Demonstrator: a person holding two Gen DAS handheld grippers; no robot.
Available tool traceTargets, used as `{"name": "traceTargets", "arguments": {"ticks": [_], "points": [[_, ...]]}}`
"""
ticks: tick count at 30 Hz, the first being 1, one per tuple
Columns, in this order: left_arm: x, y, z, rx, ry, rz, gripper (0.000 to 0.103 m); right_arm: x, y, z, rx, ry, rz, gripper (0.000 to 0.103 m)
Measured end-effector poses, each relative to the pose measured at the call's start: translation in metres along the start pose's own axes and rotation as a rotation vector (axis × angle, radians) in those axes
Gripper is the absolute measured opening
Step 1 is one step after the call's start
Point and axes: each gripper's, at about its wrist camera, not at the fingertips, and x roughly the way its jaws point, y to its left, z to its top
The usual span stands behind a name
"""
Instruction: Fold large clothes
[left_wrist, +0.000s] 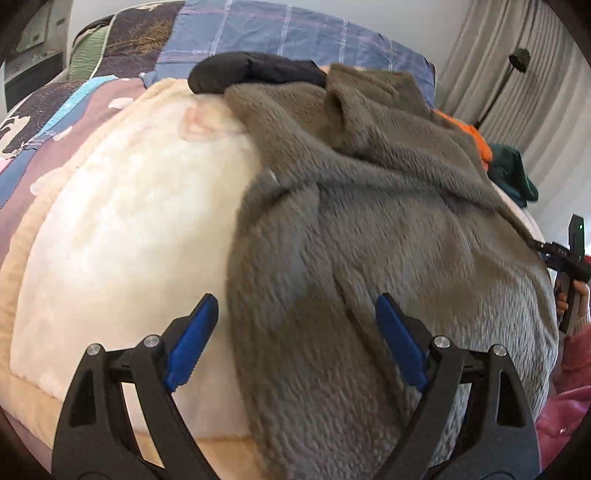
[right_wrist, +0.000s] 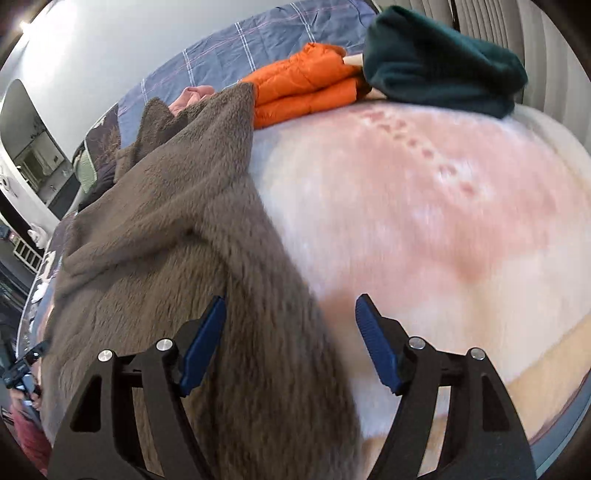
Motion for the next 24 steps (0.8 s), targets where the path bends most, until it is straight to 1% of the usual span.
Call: {"name": "traceTargets", "arguments": {"ticks": [2, 6, 11, 18, 21, 24], "points": [[-0.002, 0.001, -0.008, -0.010, -0.010, -0.006, 0.088, -0.005, 0.000, -0.010, -0.003, 0.003, 0.010, 0.073], [-0.013, 0.007, -0.022, -0.075, -0.032, -0.056, 0.087, -0.018, -0.006, -0.030, 0.011, -0.010, 0.040, 0.073], [-0.022, 0.004, -0.038, -0.076, -0.060, -0.076, 0.087, -0.029, -0.015, -0.046, 0.051, -0.026, 0.076, 0.073], [-0.031, 0.002, -0.052, -0.087, -0.076, -0.091, 0.087, -0.041, -0.014, -0.062, 0.067, -0.044, 0.096, 0.073], [-0.042, 0.001, -0.065, -0.100, -0.085, -0.136, 0.087, -0.052, -0.018, -0.078, 0.083, -0.057, 0.122, 0.073], [-0.056, -0.004, -0.079, -0.085, -0.100, -0.160, 0.087, -0.065, -0.019, -0.095, 0.097, -0.053, 0.149, 0.073]]}}
